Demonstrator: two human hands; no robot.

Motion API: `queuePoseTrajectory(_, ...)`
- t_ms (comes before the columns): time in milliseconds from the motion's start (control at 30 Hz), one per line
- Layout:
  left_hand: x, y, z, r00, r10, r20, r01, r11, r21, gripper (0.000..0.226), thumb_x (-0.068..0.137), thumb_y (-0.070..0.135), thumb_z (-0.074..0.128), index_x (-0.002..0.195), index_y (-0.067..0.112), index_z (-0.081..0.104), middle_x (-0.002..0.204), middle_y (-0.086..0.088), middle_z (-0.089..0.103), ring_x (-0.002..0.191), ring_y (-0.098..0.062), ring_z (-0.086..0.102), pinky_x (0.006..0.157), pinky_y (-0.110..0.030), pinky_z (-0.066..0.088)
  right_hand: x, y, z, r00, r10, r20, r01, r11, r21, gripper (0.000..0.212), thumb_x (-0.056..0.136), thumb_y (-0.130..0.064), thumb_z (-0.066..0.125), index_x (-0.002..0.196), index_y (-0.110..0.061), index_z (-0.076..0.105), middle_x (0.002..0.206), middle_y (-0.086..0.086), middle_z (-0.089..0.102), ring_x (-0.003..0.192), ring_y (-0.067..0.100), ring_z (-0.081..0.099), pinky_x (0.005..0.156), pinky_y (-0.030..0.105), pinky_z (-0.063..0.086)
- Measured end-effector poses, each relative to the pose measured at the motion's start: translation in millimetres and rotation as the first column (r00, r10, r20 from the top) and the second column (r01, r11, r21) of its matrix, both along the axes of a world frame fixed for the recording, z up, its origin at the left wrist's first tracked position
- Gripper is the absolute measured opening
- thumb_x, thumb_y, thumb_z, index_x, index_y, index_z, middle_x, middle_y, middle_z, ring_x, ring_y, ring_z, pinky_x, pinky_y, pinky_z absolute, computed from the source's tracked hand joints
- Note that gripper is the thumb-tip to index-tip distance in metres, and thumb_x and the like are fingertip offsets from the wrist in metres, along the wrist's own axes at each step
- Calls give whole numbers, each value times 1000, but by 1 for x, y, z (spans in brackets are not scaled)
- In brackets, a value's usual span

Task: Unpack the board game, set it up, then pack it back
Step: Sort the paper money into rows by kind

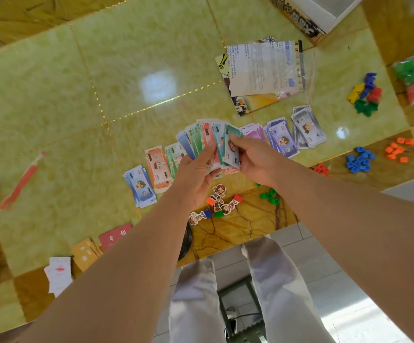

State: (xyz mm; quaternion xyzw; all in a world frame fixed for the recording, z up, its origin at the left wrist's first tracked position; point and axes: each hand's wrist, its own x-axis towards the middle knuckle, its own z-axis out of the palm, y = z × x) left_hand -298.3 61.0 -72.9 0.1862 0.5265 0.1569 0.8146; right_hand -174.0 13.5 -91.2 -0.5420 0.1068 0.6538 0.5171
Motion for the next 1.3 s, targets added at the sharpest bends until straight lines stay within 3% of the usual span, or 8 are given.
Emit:
queuePoseTrajectory(333, 3, 1, -1, 999, -34, -35, 34, 999, -5, 10, 93, 15, 60, 97, 7, 66, 86, -5, 75, 83, -17, 72, 89, -38, 56, 3, -2, -2, 999, -3, -49, 3, 1000, -9, 20, 102, -14, 42, 106, -6, 60, 91, 9, 67, 86, 19, 64, 93, 38, 50)
queuePoseTrajectory(567, 7, 2, -7, 911, -89, -402, 221, 929, 295, 21, 88, 8, 62, 68, 13, 64, 69, -3, 71, 69, -21, 67, 73, -39, 57, 0, -5, -12, 991, 75, 112, -62, 992, -112, 11, 98, -13, 52, 95, -8, 61, 93, 11, 69, 82, 18, 67, 71, 31, 58)
queuePoseTrajectory(667, 6, 3, -10, 876, -41, -481, 223, 918, 328, 24, 86, 6, 58, 64, 15, 60, 73, -10, 62, 70, -22, 59, 67, -37, 50, 1, -7, -16, 977, 101, 186, -70, 984, -163, 10, 98, -13, 53, 92, -11, 61, 94, 11, 70, 79, 17, 67, 64, 29, 57)
queuePoseTrajectory(767, 4, 6, -12, 855, -9, -519, 193, 934, 302, 38, 84, 6, 57, 49, 19, 61, 74, -9, 60, 71, -23, 59, 71, -41, 52, 5, -8, -20, 975, 67, 211, -26, 981, -191, 9, 98, -12, 53, 92, -12, 60, 101, 13, 69, 83, 19, 67, 71, 33, 57)
queuePoseTrajectory(967, 1, 4, -16, 842, -21, -538, 173, 957, 232, 26, 85, 9, 60, 61, 18, 54, 75, -7, 59, 75, -24, 59, 73, -40, 50, 2, -3, -24, 946, 177, 273, -110, 963, -245, 7, 98, -12, 51, 101, -10, 57, 108, 14, 67, 99, 26, 66, 92, 47, 53)
queuePoseTrajectory(1100, 0, 7, -18, 822, 1, -569, 162, 958, 235, 30, 86, 11, 59, 60, 18, 46, 76, -9, 55, 75, -23, 54, 70, -38, 44, 2, 0, -27, 920, 190, 343, -70, 940, -333, 27, 95, -11, 50, 122, -10, 51, 114, 16, 66, 103, 30, 65, 92, 52, 53)
queuePoseTrajectory(1233, 4, 4, -15, 826, -86, -557, 248, 943, 221, 26, 89, 11, 58, 66, 17, 48, 75, -5, 59, 71, -22, 59, 71, -35, 51, -7, 4, -26, 883, 294, 366, -171, 927, -333, 22, 95, -9, 48, 117, -11, 50, 108, 14, 67, 96, 30, 68, 88, 51, 55)
queuePoseTrajectory(1300, 4, 6, -15, 809, -54, -585, 248, 934, 257, 25, 89, 11, 56, 66, 16, 50, 74, -5, 59, 67, -21, 58, 64, -31, 50, -7, 4, -25, 850, 306, 429, -163, 927, -337, 24, 95, -9, 45, 119, -12, 48, 106, 12, 65, 90, 25, 66, 84, 44, 57)
